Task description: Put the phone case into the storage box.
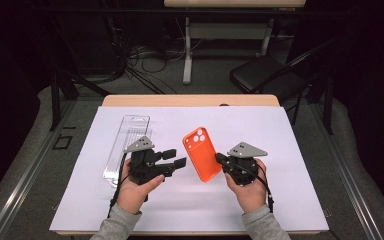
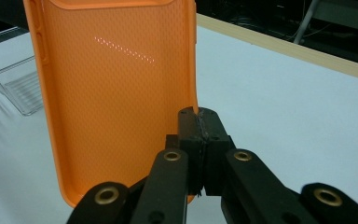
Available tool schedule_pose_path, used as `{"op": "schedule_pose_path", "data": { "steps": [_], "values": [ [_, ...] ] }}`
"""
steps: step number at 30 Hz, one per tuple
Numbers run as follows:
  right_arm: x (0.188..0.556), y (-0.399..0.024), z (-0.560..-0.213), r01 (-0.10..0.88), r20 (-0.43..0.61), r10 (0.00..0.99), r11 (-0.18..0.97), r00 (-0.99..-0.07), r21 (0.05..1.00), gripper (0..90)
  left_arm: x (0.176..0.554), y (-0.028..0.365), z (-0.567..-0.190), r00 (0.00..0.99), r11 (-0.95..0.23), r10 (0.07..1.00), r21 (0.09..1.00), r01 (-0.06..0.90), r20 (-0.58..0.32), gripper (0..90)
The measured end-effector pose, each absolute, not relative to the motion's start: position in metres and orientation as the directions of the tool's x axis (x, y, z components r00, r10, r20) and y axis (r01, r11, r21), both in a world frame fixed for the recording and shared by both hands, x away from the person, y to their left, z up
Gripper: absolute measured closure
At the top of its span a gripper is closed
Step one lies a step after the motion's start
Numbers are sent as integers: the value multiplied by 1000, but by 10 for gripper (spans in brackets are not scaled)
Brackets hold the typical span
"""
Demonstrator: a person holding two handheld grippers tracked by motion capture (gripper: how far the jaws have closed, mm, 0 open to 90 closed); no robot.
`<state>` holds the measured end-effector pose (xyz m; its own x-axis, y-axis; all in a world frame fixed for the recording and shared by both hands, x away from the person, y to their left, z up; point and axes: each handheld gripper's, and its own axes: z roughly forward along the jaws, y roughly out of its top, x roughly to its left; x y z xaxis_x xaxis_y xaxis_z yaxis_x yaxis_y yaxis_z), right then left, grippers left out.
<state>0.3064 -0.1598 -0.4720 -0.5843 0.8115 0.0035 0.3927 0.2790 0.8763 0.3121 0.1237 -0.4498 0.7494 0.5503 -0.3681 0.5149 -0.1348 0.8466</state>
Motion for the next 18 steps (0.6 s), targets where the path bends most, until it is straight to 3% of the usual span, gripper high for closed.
{"op": "schedule_pose_path", "data": {
  "steps": [12,18],
  "values": [
    [303,-153,-473,377,-14,801,297,-598,877,896,309,119,-457,684,-104,561,780,617,-466,489],
    [301,-151,-472,374,-13,797,297,-603,879,895,310,119,-461,681,-86,529,766,637,-506,544]
  ]
}}
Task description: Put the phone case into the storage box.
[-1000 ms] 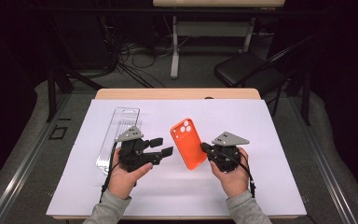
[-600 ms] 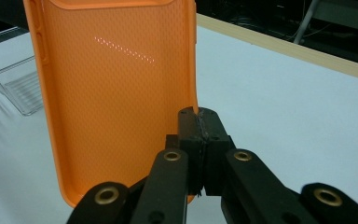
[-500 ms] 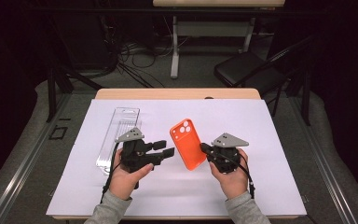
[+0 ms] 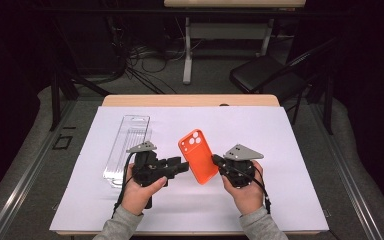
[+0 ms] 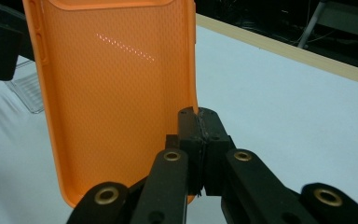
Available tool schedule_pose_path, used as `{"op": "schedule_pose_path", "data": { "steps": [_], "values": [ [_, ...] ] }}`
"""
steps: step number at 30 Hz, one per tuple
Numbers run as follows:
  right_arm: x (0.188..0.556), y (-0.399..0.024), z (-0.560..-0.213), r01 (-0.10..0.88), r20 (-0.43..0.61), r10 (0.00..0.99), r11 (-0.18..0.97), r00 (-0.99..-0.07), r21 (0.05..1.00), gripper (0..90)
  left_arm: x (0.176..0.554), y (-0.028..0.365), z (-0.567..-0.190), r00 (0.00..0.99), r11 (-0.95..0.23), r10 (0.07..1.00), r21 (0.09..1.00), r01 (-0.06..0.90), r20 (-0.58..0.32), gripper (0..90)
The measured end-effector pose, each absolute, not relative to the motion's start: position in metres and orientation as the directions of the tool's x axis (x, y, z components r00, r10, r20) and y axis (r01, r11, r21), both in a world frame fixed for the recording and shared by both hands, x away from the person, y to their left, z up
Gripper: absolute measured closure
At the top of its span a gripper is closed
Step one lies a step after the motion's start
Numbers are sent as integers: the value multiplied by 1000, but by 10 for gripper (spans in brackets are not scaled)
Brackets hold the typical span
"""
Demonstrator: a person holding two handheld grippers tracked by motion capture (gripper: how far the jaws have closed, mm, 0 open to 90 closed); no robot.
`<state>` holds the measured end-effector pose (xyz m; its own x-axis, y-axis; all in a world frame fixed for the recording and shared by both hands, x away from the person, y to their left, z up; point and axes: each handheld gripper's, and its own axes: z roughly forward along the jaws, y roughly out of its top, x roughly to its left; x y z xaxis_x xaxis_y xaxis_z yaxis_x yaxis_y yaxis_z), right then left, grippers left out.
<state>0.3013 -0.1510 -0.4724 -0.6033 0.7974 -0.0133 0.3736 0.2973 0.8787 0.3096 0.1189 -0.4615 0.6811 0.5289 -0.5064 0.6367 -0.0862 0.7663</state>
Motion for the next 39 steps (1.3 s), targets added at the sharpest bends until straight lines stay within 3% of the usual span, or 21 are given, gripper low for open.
{"op": "schedule_pose_path", "data": {
  "steps": [15,39],
  "values": [
    [299,-145,-474,372,-3,780,301,-625,878,895,310,120,-466,675,-53,499,758,650,-544,678],
    [296,-141,-474,369,1,773,302,-634,879,895,308,114,-470,678,-74,486,747,660,-551,756]
  ]
}}
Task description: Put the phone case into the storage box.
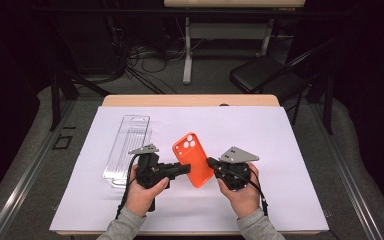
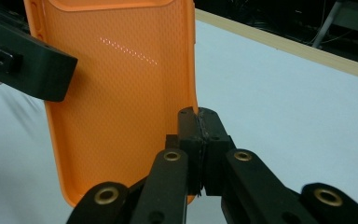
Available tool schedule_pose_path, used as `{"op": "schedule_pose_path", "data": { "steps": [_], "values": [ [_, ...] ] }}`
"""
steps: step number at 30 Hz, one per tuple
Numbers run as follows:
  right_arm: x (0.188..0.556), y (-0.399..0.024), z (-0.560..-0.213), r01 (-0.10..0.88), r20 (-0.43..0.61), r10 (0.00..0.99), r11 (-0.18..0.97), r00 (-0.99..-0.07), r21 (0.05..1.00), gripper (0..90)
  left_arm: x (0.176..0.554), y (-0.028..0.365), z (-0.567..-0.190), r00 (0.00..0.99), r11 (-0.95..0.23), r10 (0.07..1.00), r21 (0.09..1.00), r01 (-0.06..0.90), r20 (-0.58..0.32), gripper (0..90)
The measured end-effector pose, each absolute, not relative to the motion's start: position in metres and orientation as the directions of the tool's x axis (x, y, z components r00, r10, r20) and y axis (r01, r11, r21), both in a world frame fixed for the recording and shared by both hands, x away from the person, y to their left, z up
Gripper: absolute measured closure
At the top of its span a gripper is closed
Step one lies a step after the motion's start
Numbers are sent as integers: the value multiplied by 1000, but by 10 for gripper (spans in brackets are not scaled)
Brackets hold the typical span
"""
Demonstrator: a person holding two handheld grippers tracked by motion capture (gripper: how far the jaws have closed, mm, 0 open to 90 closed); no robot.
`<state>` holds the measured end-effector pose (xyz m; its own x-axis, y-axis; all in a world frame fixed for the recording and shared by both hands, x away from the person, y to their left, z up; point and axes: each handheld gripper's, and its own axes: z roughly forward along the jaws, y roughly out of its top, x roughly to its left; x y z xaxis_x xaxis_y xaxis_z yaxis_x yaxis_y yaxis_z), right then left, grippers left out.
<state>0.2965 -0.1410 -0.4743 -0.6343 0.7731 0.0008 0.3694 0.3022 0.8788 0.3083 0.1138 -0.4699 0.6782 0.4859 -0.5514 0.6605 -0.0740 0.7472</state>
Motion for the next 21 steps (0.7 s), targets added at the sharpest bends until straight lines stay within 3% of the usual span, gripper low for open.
{"op": "schedule_pose_path", "data": {
  "steps": [21],
  "values": [
    [295,-138,-476,367,2,771,301,-637,880,895,309,116,-470,651,-52,489,725,686,-581,794]
  ]
}}
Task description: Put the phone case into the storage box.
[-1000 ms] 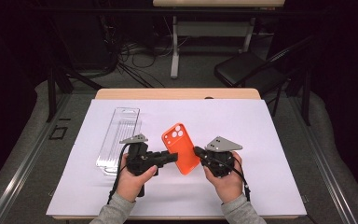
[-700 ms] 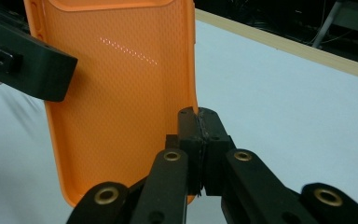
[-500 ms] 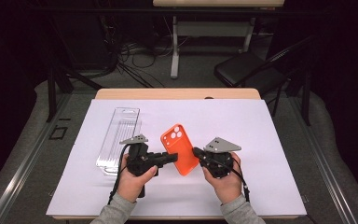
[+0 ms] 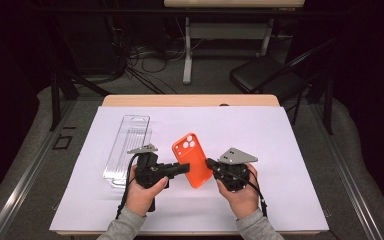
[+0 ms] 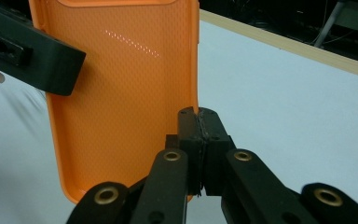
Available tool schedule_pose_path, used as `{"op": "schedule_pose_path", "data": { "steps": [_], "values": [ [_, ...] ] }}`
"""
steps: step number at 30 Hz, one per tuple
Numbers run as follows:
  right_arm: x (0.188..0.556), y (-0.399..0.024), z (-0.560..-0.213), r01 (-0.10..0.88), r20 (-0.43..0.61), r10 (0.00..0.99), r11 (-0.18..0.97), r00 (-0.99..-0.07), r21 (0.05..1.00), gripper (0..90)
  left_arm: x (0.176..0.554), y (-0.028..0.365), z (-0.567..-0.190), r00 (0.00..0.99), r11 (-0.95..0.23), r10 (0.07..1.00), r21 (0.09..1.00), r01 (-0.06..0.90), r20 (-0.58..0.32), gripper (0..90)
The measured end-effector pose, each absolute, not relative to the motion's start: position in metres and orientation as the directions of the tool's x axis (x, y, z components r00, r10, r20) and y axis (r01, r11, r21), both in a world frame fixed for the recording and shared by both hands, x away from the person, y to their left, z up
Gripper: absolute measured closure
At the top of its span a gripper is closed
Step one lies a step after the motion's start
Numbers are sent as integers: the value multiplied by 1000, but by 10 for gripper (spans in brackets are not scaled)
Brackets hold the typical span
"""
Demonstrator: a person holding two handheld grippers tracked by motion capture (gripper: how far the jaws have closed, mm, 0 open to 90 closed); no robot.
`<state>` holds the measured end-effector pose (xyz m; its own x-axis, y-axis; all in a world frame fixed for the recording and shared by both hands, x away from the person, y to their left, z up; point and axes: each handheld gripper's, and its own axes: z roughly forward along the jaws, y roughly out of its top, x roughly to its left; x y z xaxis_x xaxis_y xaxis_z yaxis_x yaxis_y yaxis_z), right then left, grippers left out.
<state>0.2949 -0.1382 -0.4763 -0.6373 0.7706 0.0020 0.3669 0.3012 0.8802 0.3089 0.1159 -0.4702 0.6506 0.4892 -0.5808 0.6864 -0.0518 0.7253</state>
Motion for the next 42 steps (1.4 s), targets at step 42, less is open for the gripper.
{"op": "schedule_pose_path", "data": {
  "steps": [42],
  "values": [
    [296,-139,-477,379,39,764,275,-644,884,863,308,118,-473,620,-18,495,706,708,-609,803]
  ]
}}
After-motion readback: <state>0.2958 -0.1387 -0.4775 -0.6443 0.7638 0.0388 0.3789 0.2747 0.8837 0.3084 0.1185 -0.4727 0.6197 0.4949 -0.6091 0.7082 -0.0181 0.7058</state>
